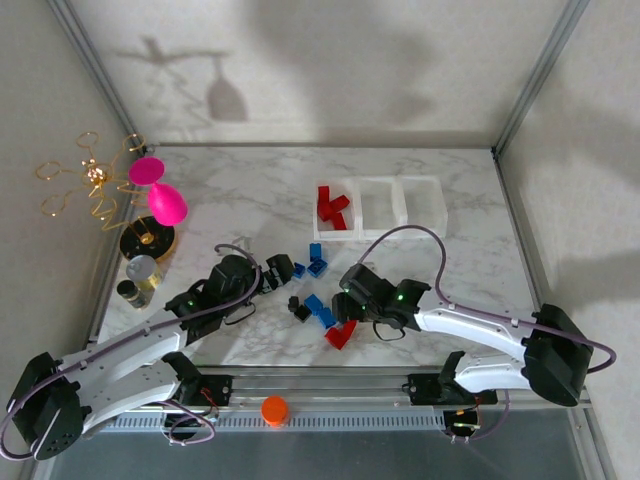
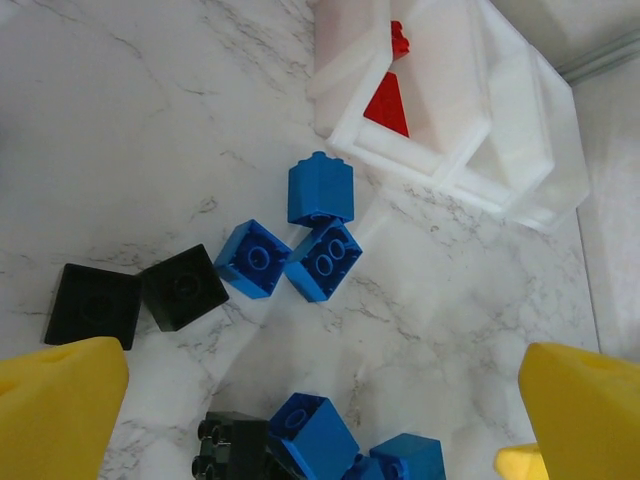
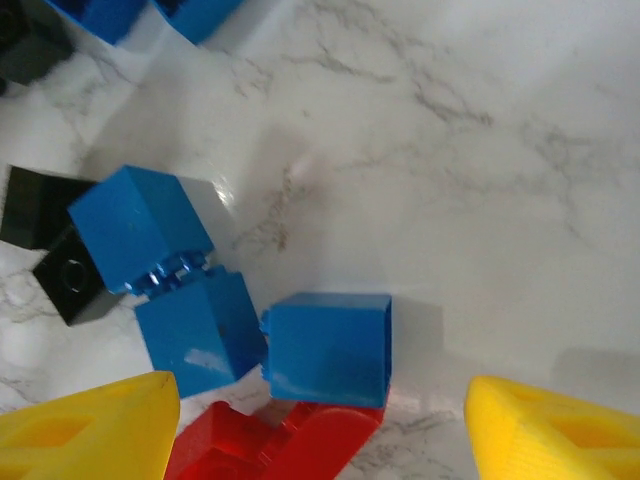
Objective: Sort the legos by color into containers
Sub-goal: Pick up the lego from the bottom-center of the table.
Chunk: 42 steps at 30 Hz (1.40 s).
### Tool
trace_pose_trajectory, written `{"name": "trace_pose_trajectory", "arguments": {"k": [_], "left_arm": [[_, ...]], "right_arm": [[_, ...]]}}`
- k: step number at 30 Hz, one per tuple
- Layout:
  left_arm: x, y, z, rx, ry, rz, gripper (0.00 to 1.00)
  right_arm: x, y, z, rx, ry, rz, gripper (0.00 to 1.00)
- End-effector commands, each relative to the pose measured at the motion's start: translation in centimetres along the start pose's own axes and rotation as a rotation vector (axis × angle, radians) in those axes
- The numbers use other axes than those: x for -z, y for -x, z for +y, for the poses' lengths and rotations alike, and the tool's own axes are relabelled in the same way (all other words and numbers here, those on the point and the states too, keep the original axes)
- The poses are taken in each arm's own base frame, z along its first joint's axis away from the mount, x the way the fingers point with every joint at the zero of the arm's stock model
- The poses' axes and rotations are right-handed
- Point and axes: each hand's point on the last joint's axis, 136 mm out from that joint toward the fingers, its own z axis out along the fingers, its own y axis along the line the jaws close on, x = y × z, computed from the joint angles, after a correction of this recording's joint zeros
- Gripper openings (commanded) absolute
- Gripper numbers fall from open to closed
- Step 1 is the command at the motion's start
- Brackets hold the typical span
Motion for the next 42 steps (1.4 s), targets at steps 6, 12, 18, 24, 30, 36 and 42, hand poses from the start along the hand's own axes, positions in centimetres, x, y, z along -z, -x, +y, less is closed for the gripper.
{"name": "trace_pose_trajectory", "arguments": {"k": [6,12,18,24,30,36,42], "left_arm": [[0.0,-1.4,-0.5,-0.043,-0.018,0.042,1.00],[0.0,-1.8,-0.6,-0.050,-0.018,0.046,1.00],[-0.2,-1.9,-0.7,-0.049,-0.020,0.049,0.99],[-0.2,-1.9,-0.9,-0.048,-0.027,0.045,1.00],[-0.3,-1.8,-1.2,-0.044,-0.033,0.044,1.00],[-0.2,-1.6,-1.2,-0.036,-0.031,0.030,1.00],[-0.2,-1.4,-1.3,-0.033,-0.032,0.022,1.00]], "right_arm": [[-1.2,-3.4,0.0,-0.049,-0.025,0.071,0.76],[-2.2,-4.9,-0.9,-0.056,-0.079,0.109,0.73],[-2.3,-6.2,-2.7,-0.065,-0.145,0.137,0.66],[-1.4,-6.1,-4.4,-0.034,-0.209,0.123,0.56],[-2.3,-5.6,-3.3,-0.005,-0.196,0.120,0.48],[-2.5,-4.6,-2.9,0.028,-0.209,0.091,0.42],[-2.3,-4.1,-3.0,0.036,-0.219,0.067,0.31]]}}
